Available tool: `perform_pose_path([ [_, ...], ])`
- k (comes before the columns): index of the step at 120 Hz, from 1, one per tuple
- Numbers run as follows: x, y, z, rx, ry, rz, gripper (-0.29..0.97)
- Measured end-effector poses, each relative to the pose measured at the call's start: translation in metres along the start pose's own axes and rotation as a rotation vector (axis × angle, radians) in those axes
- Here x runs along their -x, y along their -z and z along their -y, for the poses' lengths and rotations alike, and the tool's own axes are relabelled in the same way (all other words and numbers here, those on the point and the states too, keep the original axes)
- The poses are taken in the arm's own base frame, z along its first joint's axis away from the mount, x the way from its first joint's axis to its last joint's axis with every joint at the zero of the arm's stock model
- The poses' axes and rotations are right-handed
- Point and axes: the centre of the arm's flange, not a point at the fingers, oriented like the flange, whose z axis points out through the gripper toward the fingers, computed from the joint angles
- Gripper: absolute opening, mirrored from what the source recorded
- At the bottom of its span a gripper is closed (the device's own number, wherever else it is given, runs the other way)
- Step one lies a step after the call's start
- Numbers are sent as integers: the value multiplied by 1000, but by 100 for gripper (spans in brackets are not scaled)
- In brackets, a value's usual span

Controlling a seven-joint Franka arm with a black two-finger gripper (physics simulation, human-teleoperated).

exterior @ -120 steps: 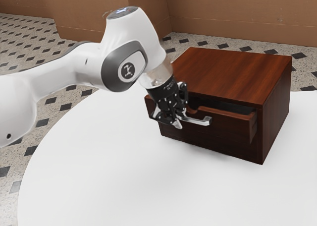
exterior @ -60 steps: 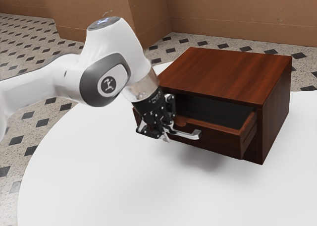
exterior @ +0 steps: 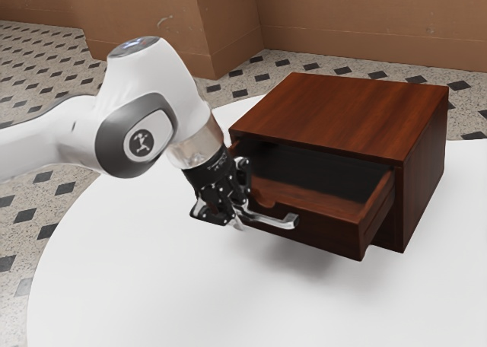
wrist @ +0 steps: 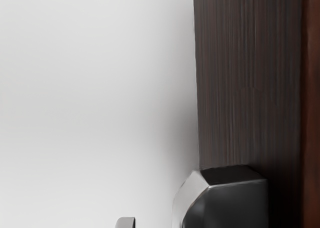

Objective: Pull the drawer handle with one arm to open the drawer

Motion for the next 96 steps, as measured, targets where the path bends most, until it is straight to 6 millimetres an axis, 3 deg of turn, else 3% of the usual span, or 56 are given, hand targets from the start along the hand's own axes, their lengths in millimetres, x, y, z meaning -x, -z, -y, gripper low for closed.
perform_pose_path([
  [44, -1, -3, 10, -10, 8, 11, 3],
  [96, -3, 2, 59, 11, 21, 19, 2],
])
